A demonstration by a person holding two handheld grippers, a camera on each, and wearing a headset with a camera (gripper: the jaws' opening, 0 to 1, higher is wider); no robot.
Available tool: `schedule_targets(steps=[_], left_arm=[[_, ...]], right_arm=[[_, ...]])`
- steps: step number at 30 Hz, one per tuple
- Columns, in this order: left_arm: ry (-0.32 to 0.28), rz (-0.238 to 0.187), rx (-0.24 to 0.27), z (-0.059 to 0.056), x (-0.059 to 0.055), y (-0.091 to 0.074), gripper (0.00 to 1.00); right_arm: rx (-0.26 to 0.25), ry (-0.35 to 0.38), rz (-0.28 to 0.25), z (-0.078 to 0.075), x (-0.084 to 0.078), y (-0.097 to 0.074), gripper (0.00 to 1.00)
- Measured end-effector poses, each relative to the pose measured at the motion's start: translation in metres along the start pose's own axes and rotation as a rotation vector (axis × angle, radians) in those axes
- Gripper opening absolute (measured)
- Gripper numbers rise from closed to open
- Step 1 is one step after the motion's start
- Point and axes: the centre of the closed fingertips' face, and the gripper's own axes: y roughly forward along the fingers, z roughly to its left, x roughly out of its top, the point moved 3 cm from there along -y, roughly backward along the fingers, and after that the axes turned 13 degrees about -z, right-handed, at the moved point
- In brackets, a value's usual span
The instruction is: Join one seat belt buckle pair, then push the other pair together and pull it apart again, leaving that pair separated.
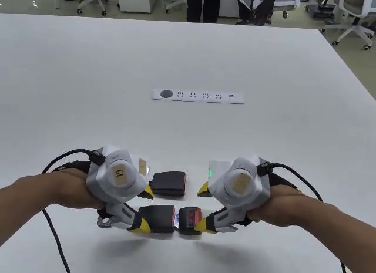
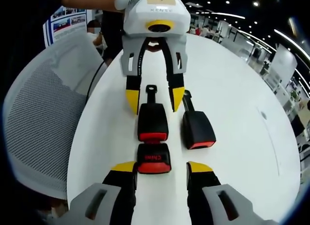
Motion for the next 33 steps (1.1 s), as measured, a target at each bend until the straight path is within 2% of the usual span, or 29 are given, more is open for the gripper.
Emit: schedule_targets(steps=[4, 8, 10, 14, 18, 24, 33], left_arm=[[-0.006, -0.011, 0.016, 0.005, 0.005, -0.005, 0.43], [-0.034, -0.047, 0.036, 0.010, 0.013, -0.008, 0.44], [-0.042, -0.058, 0.047, 0.015, 0.011, -0.006, 0.45], [-0.055, -0.078, 0.063, 0.024, 0.014, -0.008, 0.46], [-0.051, -0.082, 0.076, 0.030, 0.017, -0.009, 0.47], [-0.053, -0.086, 0.094, 0.044, 0.016, -0.008, 0.47], [-0.041, -0.074, 0.099, 0.060, 0.016, -0.004, 0.47]], right_arm=[[-0.018, 0.008, -0.001, -0.008, -0.004, -0.005, 0.38], [-0.033, 0.012, -0.002, -0.014, -0.005, -0.011, 0.39], [-0.037, 0.014, -0.003, -0.017, -0.006, -0.014, 0.39], [-0.047, 0.016, 0.000, -0.024, -0.009, -0.019, 0.40], [-0.061, 0.011, 0.011, -0.032, -0.014, -0.026, 0.40], [-0.081, 0.015, 0.028, -0.044, -0.024, -0.036, 0.41], [-0.090, 0.031, 0.058, -0.057, -0.039, -0.045, 0.41]])
